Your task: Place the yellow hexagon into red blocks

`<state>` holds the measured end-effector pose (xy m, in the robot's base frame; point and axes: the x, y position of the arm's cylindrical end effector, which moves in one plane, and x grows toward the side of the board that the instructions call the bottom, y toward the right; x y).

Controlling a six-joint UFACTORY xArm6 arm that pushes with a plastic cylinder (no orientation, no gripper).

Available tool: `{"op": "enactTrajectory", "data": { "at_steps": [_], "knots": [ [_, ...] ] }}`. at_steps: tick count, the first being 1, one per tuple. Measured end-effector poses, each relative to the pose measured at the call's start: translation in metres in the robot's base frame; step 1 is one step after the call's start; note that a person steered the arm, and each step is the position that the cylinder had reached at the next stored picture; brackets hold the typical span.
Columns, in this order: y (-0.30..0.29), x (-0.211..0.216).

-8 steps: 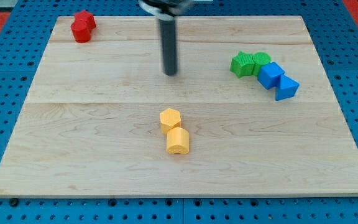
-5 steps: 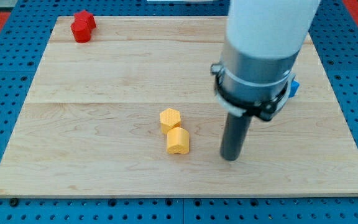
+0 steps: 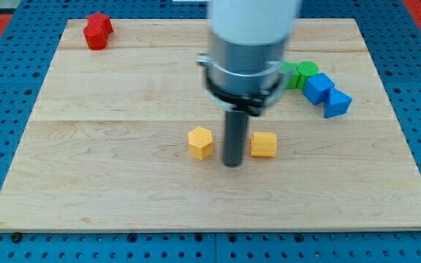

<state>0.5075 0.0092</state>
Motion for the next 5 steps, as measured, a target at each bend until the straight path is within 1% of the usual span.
{"op": "enactTrajectory", "data": {
  "at_steps": [1, 2, 3, 4, 5],
  "knots": [
    [-0.068, -0.051],
    [-0.102, -0.031],
    [-0.047, 0.002],
    [-0.106, 0.007],
    [-0.140, -0.037]
  ]
}}
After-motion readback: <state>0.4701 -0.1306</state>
